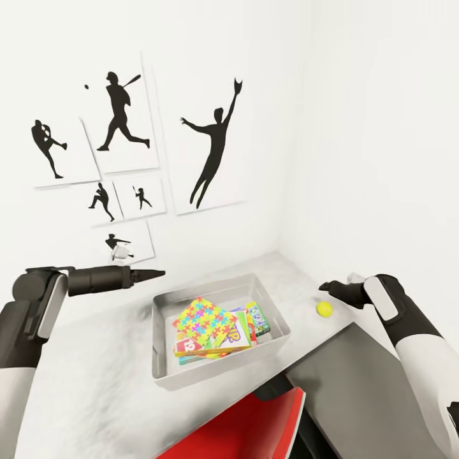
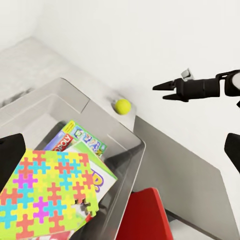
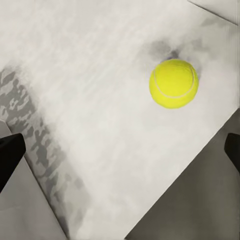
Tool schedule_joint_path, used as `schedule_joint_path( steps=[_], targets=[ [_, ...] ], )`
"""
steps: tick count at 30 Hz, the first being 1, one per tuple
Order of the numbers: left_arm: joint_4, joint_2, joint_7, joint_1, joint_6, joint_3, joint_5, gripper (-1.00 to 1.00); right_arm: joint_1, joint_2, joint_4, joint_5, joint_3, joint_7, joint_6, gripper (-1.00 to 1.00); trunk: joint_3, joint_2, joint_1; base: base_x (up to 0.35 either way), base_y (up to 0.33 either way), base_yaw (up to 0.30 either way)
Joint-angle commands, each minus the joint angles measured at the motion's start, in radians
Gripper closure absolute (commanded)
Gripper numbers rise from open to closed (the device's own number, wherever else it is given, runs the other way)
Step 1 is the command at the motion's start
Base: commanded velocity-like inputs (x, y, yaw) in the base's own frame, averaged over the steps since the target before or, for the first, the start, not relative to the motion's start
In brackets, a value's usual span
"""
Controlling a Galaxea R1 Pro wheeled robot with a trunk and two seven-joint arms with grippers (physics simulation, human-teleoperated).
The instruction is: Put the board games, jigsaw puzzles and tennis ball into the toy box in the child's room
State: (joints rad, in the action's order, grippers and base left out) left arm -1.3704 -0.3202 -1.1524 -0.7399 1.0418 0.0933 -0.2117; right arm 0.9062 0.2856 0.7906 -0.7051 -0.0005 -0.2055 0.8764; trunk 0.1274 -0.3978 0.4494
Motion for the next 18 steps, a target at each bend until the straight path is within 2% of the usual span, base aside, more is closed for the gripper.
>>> schedule_joint_path(
  steps=[1,18],
  targets=[
    [0.0,-0.002,-0.005,-0.002,0.005,0.003,-0.002,-1.0,0.001,0.0,0.001,-0.01,0.001,-0.009,0.003,-1.0,0.002,-0.002,0.001,0.0,0.0,-0.024],
    [-0.001,-0.005,-0.007,-0.001,0.004,-0.004,-0.003,-1.0,0.0,-0.001,0.001,-0.011,0.002,-0.009,0.0,-1.0,0.003,-0.002,0.001,0.0,0.0,-0.007]
  ],
)
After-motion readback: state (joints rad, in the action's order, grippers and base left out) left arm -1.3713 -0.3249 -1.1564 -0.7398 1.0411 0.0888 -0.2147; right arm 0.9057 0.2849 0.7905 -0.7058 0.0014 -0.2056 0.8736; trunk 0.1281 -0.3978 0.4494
